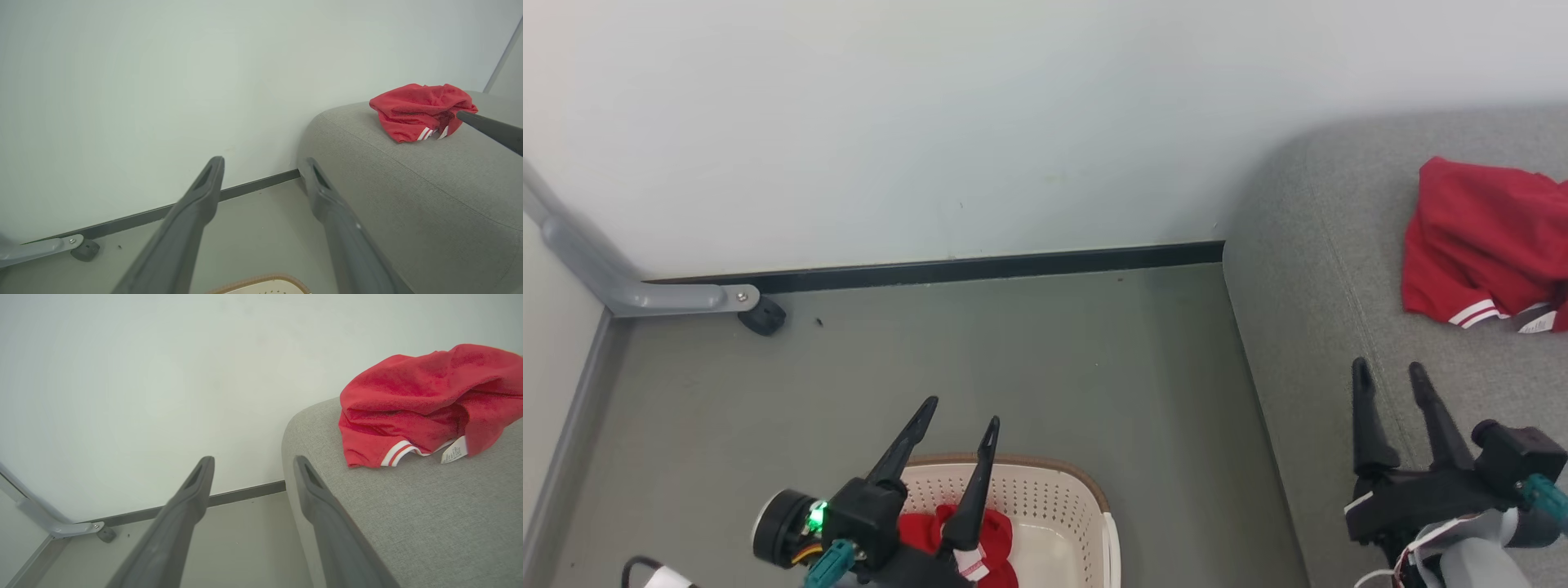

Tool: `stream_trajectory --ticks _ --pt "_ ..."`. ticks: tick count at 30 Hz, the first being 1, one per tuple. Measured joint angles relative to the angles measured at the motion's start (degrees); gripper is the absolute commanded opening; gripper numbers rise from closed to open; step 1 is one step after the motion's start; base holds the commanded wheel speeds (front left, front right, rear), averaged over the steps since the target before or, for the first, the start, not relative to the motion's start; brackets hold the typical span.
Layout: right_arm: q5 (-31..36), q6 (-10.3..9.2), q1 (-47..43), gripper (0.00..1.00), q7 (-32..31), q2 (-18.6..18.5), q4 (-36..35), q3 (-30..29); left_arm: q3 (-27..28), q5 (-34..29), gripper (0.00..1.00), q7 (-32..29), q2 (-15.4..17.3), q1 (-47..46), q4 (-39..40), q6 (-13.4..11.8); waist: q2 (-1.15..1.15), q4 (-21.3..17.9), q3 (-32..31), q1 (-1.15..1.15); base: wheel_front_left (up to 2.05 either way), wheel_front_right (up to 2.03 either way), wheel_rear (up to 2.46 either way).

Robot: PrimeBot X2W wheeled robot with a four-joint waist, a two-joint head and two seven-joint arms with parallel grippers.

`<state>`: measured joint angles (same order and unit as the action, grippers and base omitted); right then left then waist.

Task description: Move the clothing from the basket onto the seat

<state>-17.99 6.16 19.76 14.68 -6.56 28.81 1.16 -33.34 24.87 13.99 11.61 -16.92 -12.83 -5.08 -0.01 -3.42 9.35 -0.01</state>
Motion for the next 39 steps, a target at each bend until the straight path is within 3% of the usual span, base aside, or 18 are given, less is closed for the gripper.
stream_trajectory --ticks 20,39 --pt "3.9 0.41 -13.8 1.00 0.0 1.3 -11.0 7.2 8.0 2.8 1.00 0.3 0.8 9.8 -2.7 -1.6 0.00 1.8 -7.4 0.01 0.00 0.00 0.00" --pt "4.2 0.40 -19.4 1.00 0.0 1.4 -16.4 7.8 10.9 2.7 1.00 0.3 -0.8 12.9 -2.6 -2.0 0.01 2.4 -9.5 0.02 0.00 0.00 0.00"
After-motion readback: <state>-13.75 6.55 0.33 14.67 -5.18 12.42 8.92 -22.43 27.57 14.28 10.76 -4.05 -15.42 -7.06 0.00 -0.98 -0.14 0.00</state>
